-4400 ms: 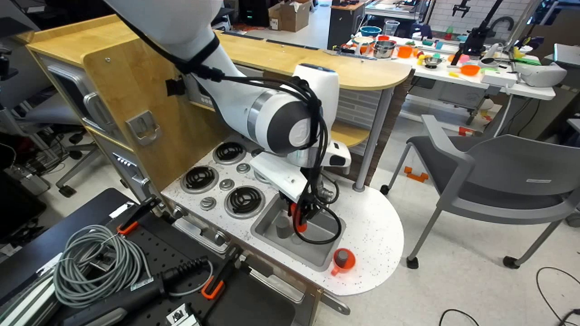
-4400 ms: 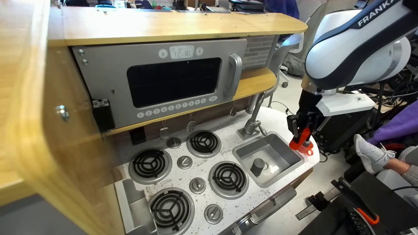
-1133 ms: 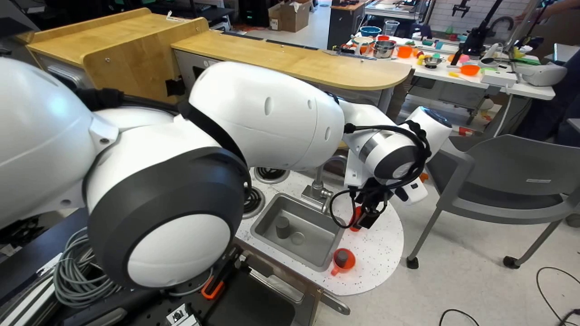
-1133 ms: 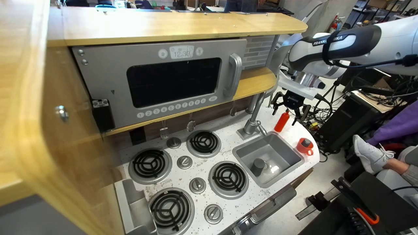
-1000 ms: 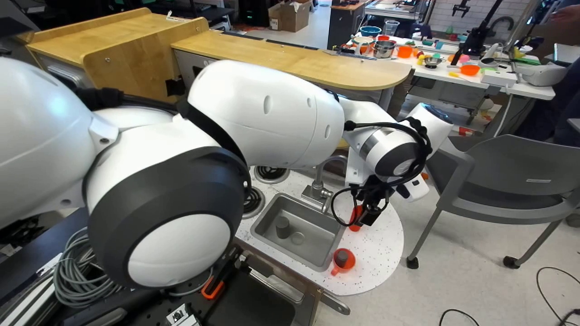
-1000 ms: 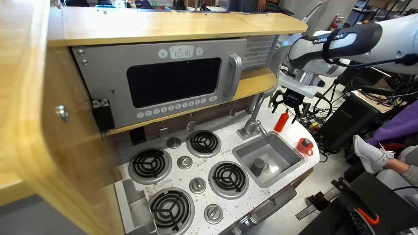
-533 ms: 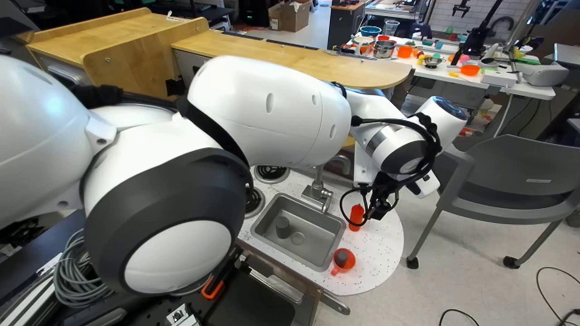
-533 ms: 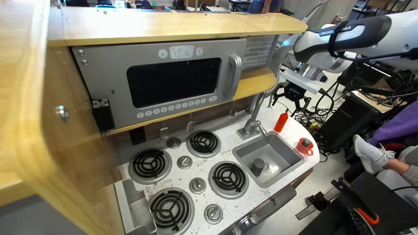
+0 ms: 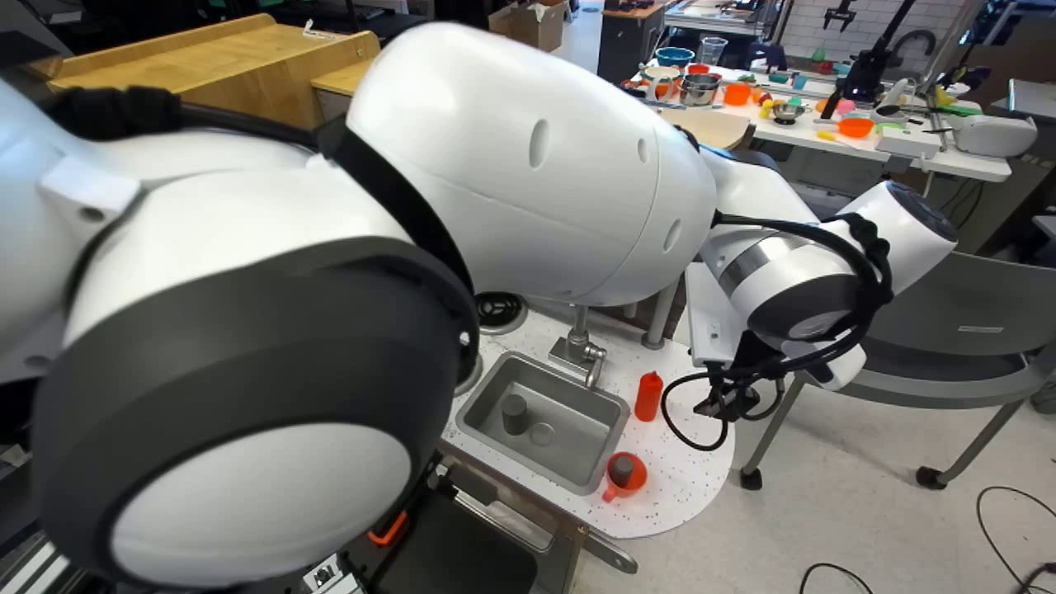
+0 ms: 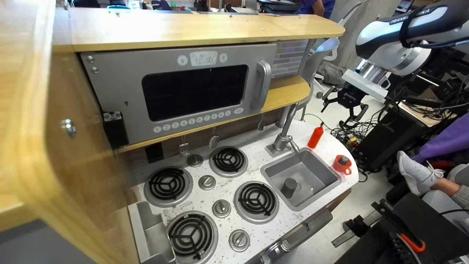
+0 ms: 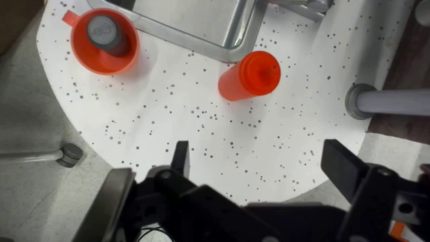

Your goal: Remove the sauce bottle from the stove and place it on the right side of the countertop

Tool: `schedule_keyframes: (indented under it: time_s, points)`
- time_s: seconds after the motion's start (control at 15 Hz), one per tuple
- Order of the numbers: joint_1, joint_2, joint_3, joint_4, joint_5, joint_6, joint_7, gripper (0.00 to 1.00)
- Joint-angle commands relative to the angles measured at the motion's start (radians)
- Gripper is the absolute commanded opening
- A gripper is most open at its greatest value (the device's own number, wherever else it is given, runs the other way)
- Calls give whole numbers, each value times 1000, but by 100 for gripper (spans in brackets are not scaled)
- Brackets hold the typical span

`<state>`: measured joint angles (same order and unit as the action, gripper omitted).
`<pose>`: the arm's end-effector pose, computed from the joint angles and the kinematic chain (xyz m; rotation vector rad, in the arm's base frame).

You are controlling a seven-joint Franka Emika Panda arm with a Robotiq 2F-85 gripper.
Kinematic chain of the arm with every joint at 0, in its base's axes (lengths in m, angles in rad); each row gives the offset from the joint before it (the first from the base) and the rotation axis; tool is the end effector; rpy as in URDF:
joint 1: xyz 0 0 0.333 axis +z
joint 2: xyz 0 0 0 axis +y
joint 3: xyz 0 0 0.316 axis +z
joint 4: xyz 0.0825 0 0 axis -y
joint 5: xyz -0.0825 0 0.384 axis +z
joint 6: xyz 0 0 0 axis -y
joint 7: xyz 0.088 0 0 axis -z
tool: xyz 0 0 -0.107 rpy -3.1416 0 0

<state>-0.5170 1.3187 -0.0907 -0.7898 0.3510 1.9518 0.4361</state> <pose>0.6624 -0.3949 0.0899 -2.4430 1.5636 0.1966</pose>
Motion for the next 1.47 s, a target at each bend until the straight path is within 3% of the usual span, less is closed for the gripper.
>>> schedule_keyframes:
  time_s: [0.0,0.47,1.13,1.33,1.4]
  points:
    - [21,-152,-1,-239,-18,53,-148,100]
    - [89,-319,-23,-535,-78,163,-403,100]
    - [209,-542,-9,-987,-289,445,-714,100]
    - [255,-619,-28,-1129,-388,440,-757,100]
    - [218,-516,-4,-977,-336,405,-722,100]
